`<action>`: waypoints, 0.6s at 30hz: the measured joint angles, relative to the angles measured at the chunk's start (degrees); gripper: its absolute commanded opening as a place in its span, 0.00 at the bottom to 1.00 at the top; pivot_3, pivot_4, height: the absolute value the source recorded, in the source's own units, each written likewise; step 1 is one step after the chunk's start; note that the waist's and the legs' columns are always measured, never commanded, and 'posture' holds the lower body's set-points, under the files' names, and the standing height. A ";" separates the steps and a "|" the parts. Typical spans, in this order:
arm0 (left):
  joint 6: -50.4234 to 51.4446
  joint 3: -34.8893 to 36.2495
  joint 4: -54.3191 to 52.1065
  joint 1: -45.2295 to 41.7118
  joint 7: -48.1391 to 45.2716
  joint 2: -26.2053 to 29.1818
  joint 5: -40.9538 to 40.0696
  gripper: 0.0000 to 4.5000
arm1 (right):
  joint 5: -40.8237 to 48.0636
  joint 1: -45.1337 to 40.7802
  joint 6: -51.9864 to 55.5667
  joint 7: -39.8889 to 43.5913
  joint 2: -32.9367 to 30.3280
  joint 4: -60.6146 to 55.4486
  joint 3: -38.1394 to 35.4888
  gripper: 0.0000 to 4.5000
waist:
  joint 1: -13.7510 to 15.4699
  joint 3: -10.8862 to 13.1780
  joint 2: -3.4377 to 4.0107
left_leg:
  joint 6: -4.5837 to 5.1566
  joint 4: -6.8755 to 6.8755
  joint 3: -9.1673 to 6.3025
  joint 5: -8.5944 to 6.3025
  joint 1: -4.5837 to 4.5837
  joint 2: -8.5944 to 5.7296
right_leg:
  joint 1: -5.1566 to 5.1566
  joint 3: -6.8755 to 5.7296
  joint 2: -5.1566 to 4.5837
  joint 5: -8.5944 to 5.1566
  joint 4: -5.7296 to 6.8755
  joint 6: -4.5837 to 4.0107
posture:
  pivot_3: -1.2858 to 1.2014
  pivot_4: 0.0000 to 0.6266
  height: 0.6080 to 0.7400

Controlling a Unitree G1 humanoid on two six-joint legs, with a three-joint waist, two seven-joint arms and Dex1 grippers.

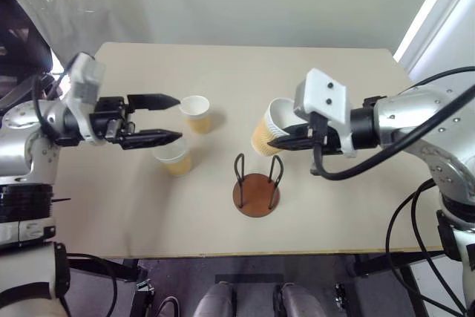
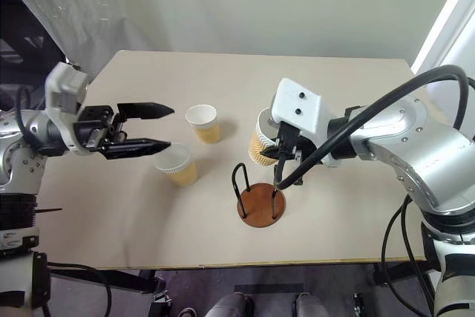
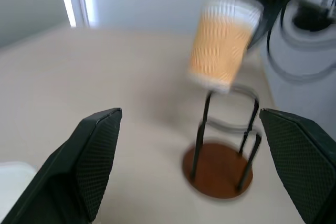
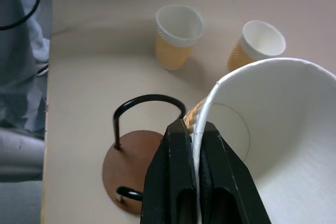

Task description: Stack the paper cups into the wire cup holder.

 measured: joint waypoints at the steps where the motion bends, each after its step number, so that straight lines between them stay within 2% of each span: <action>1: 0.13 0.56 -0.49 1.01 0.02 0.14 -0.19 1.00 | 0.12 0.07 -0.14 -0.06 0.02 0.02 0.51 0.00 | -0.06 0.00 0.00 | 0.01 0.00 0.00 0.00 0.01 0.00 | 0.00 0.01 0.00 0.00 0.00 0.00 | 0.52 0.24 1.00; 6: -0.90 0.35 -0.92 5.85 0.15 0.56 1.54 1.00 | 0.16 0.62 -0.31 -0.70 0.78 0.33 3.41 0.00 | -0.23 0.00 0.00 | 0.02 0.03 0.00 0.01 0.01 0.01 | -0.01 0.01 0.02 0.00 0.02 0.00 | 0.52 0.24 1.00; 18: -2.35 0.30 -0.94 7.10 1.23 0.59 2.67 1.00 | 1.68 0.60 1.08 -2.56 3.46 0.24 5.89 0.00 | -0.23 -0.01 -0.01 | 0.04 0.05 0.00 0.01 -0.01 0.00 | -0.02 0.00 0.01 0.00 0.03 -0.03 | 0.52 0.24 1.00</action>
